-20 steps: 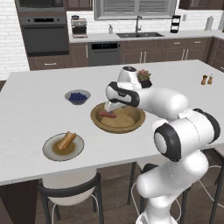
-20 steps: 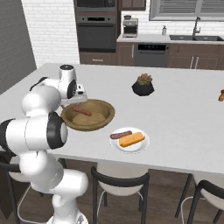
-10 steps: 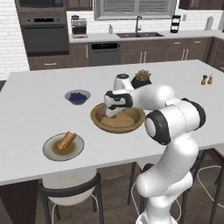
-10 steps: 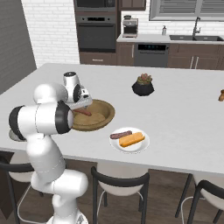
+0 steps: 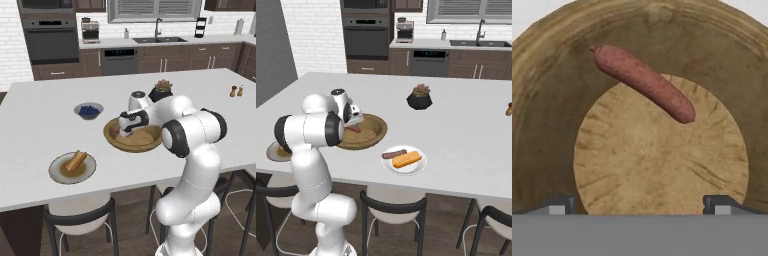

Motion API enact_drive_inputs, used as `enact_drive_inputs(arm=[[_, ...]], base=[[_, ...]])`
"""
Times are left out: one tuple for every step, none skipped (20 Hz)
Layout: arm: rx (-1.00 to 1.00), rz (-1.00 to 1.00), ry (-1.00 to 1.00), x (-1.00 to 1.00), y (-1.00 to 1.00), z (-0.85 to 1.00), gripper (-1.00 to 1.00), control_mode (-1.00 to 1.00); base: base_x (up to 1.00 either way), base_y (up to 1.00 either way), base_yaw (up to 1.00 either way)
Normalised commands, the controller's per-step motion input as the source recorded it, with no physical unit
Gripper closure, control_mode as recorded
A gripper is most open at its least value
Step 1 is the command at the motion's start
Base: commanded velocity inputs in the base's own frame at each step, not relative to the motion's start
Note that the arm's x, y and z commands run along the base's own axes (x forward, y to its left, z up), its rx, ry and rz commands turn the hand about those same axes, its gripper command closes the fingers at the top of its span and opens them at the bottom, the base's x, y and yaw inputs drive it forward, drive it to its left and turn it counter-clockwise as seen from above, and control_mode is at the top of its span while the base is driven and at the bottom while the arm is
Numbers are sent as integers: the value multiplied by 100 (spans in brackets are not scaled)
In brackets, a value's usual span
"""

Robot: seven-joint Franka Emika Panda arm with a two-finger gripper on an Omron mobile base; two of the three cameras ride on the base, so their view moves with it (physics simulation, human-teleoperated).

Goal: Place one bun and one sausage from the bowl on each plate.

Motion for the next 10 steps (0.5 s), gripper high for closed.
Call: enact_drive_inputs(arm=[[-4, 0, 3, 58, 0, -25, -100, -100], [-3, 0, 5, 55, 0, -22, -100, -100], [-1, 0, 7, 58, 0, -18, -100, -100], [0, 0, 10, 61, 0, -16, -100, -100], [0, 0, 10, 59, 0, -16, -100, -100], [0, 0, 10, 51, 0, -18, -100, -100], [-3, 0, 9, 31, 0, -29, -100, -100], [-5, 0, 8, 29, 4, -34, -100, -100], [-6, 0, 5, 35, 6, -36, -100, -100], [-5, 0, 5, 36, 6, -33, -100, -100]], base=[[0, 0, 0], [0, 0, 0], [0, 0, 0], [0, 0, 0], [0, 0, 0], [0, 0, 0], [0, 0, 0], [0, 0, 0], [0, 0, 0], [0, 0, 0]])
